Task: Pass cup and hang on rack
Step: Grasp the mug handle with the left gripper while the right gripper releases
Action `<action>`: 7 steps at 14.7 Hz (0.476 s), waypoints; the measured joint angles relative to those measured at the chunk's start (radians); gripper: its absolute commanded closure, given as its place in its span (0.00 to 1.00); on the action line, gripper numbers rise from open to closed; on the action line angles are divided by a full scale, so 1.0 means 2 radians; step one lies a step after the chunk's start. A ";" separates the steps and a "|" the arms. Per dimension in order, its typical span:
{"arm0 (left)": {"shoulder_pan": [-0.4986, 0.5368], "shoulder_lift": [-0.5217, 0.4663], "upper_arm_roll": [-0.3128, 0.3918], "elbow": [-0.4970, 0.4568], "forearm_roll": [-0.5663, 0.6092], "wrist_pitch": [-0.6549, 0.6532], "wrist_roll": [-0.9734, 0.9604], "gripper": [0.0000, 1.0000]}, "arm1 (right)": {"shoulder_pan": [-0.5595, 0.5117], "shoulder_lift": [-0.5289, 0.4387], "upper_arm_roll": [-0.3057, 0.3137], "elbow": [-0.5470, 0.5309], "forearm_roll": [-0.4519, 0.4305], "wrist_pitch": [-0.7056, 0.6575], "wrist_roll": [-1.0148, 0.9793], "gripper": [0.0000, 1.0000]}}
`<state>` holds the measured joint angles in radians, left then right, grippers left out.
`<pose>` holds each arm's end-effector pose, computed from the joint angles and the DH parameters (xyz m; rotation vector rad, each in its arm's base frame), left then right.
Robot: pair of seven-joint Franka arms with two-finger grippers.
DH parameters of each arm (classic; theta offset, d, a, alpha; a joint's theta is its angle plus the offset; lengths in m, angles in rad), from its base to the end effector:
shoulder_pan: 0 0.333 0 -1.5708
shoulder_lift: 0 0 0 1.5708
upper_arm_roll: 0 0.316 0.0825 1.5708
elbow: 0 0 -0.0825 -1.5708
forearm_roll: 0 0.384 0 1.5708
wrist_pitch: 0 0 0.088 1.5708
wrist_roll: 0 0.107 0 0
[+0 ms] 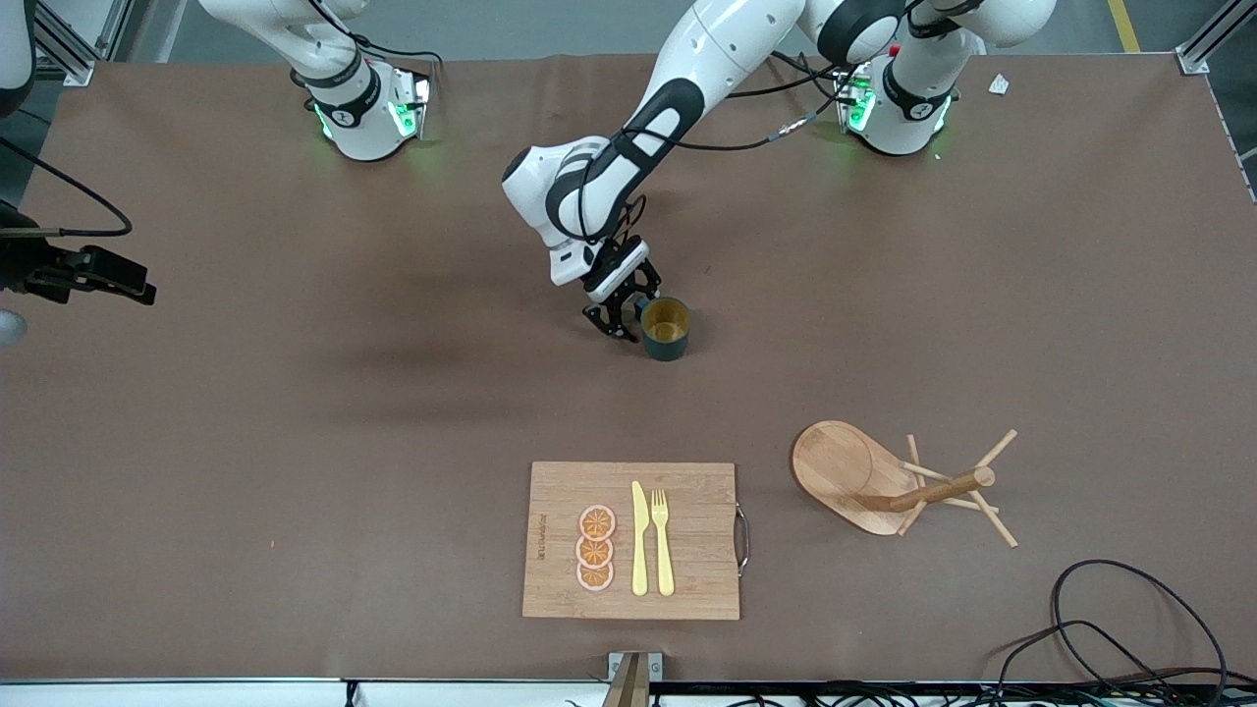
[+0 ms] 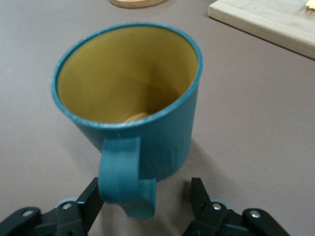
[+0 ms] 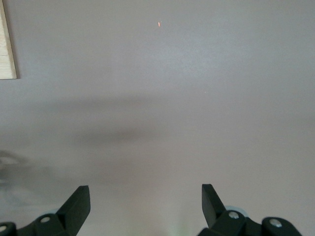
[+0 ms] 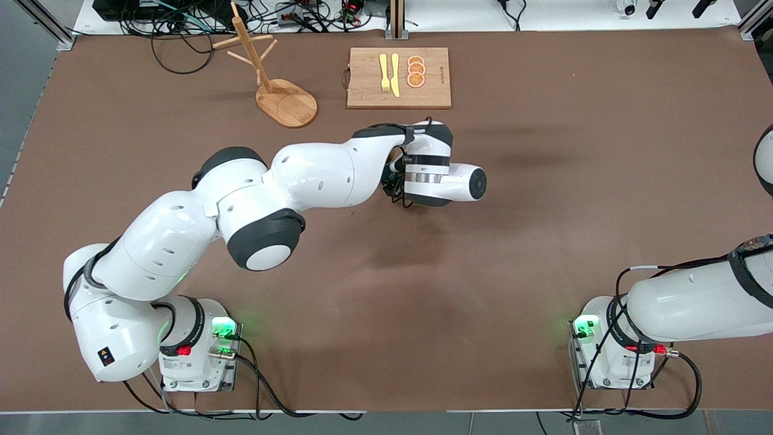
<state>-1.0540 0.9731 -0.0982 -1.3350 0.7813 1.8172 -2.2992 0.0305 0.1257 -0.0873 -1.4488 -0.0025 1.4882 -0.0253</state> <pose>0.3446 -0.6004 0.1249 -2.4356 -1.0034 -0.9220 0.5833 -0.0301 0.6033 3.1284 -0.0491 -0.1351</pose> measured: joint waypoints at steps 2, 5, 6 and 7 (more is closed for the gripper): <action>-0.002 0.000 0.000 0.003 0.002 0.000 -0.001 0.95 | 0.000 0.000 0.000 0.003 0.000 -0.013 0.000 0.00; -0.002 0.000 0.000 0.006 0.002 0.002 0.004 1.00 | 0.000 -0.002 0.000 0.009 0.000 -0.036 0.000 0.00; -0.002 0.000 0.000 0.007 0.002 0.003 0.009 1.00 | -0.001 -0.004 0.000 0.009 0.000 -0.040 0.000 0.00; -0.001 0.000 0.000 0.010 0.002 0.005 0.011 1.00 | -0.002 -0.008 0.000 0.008 0.000 -0.044 0.000 0.00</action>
<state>-1.0563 0.9725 -0.0972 -1.3149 0.7855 1.8262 -2.2764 0.0268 0.1104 -0.0875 -1.4335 -0.0019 1.4005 -0.0250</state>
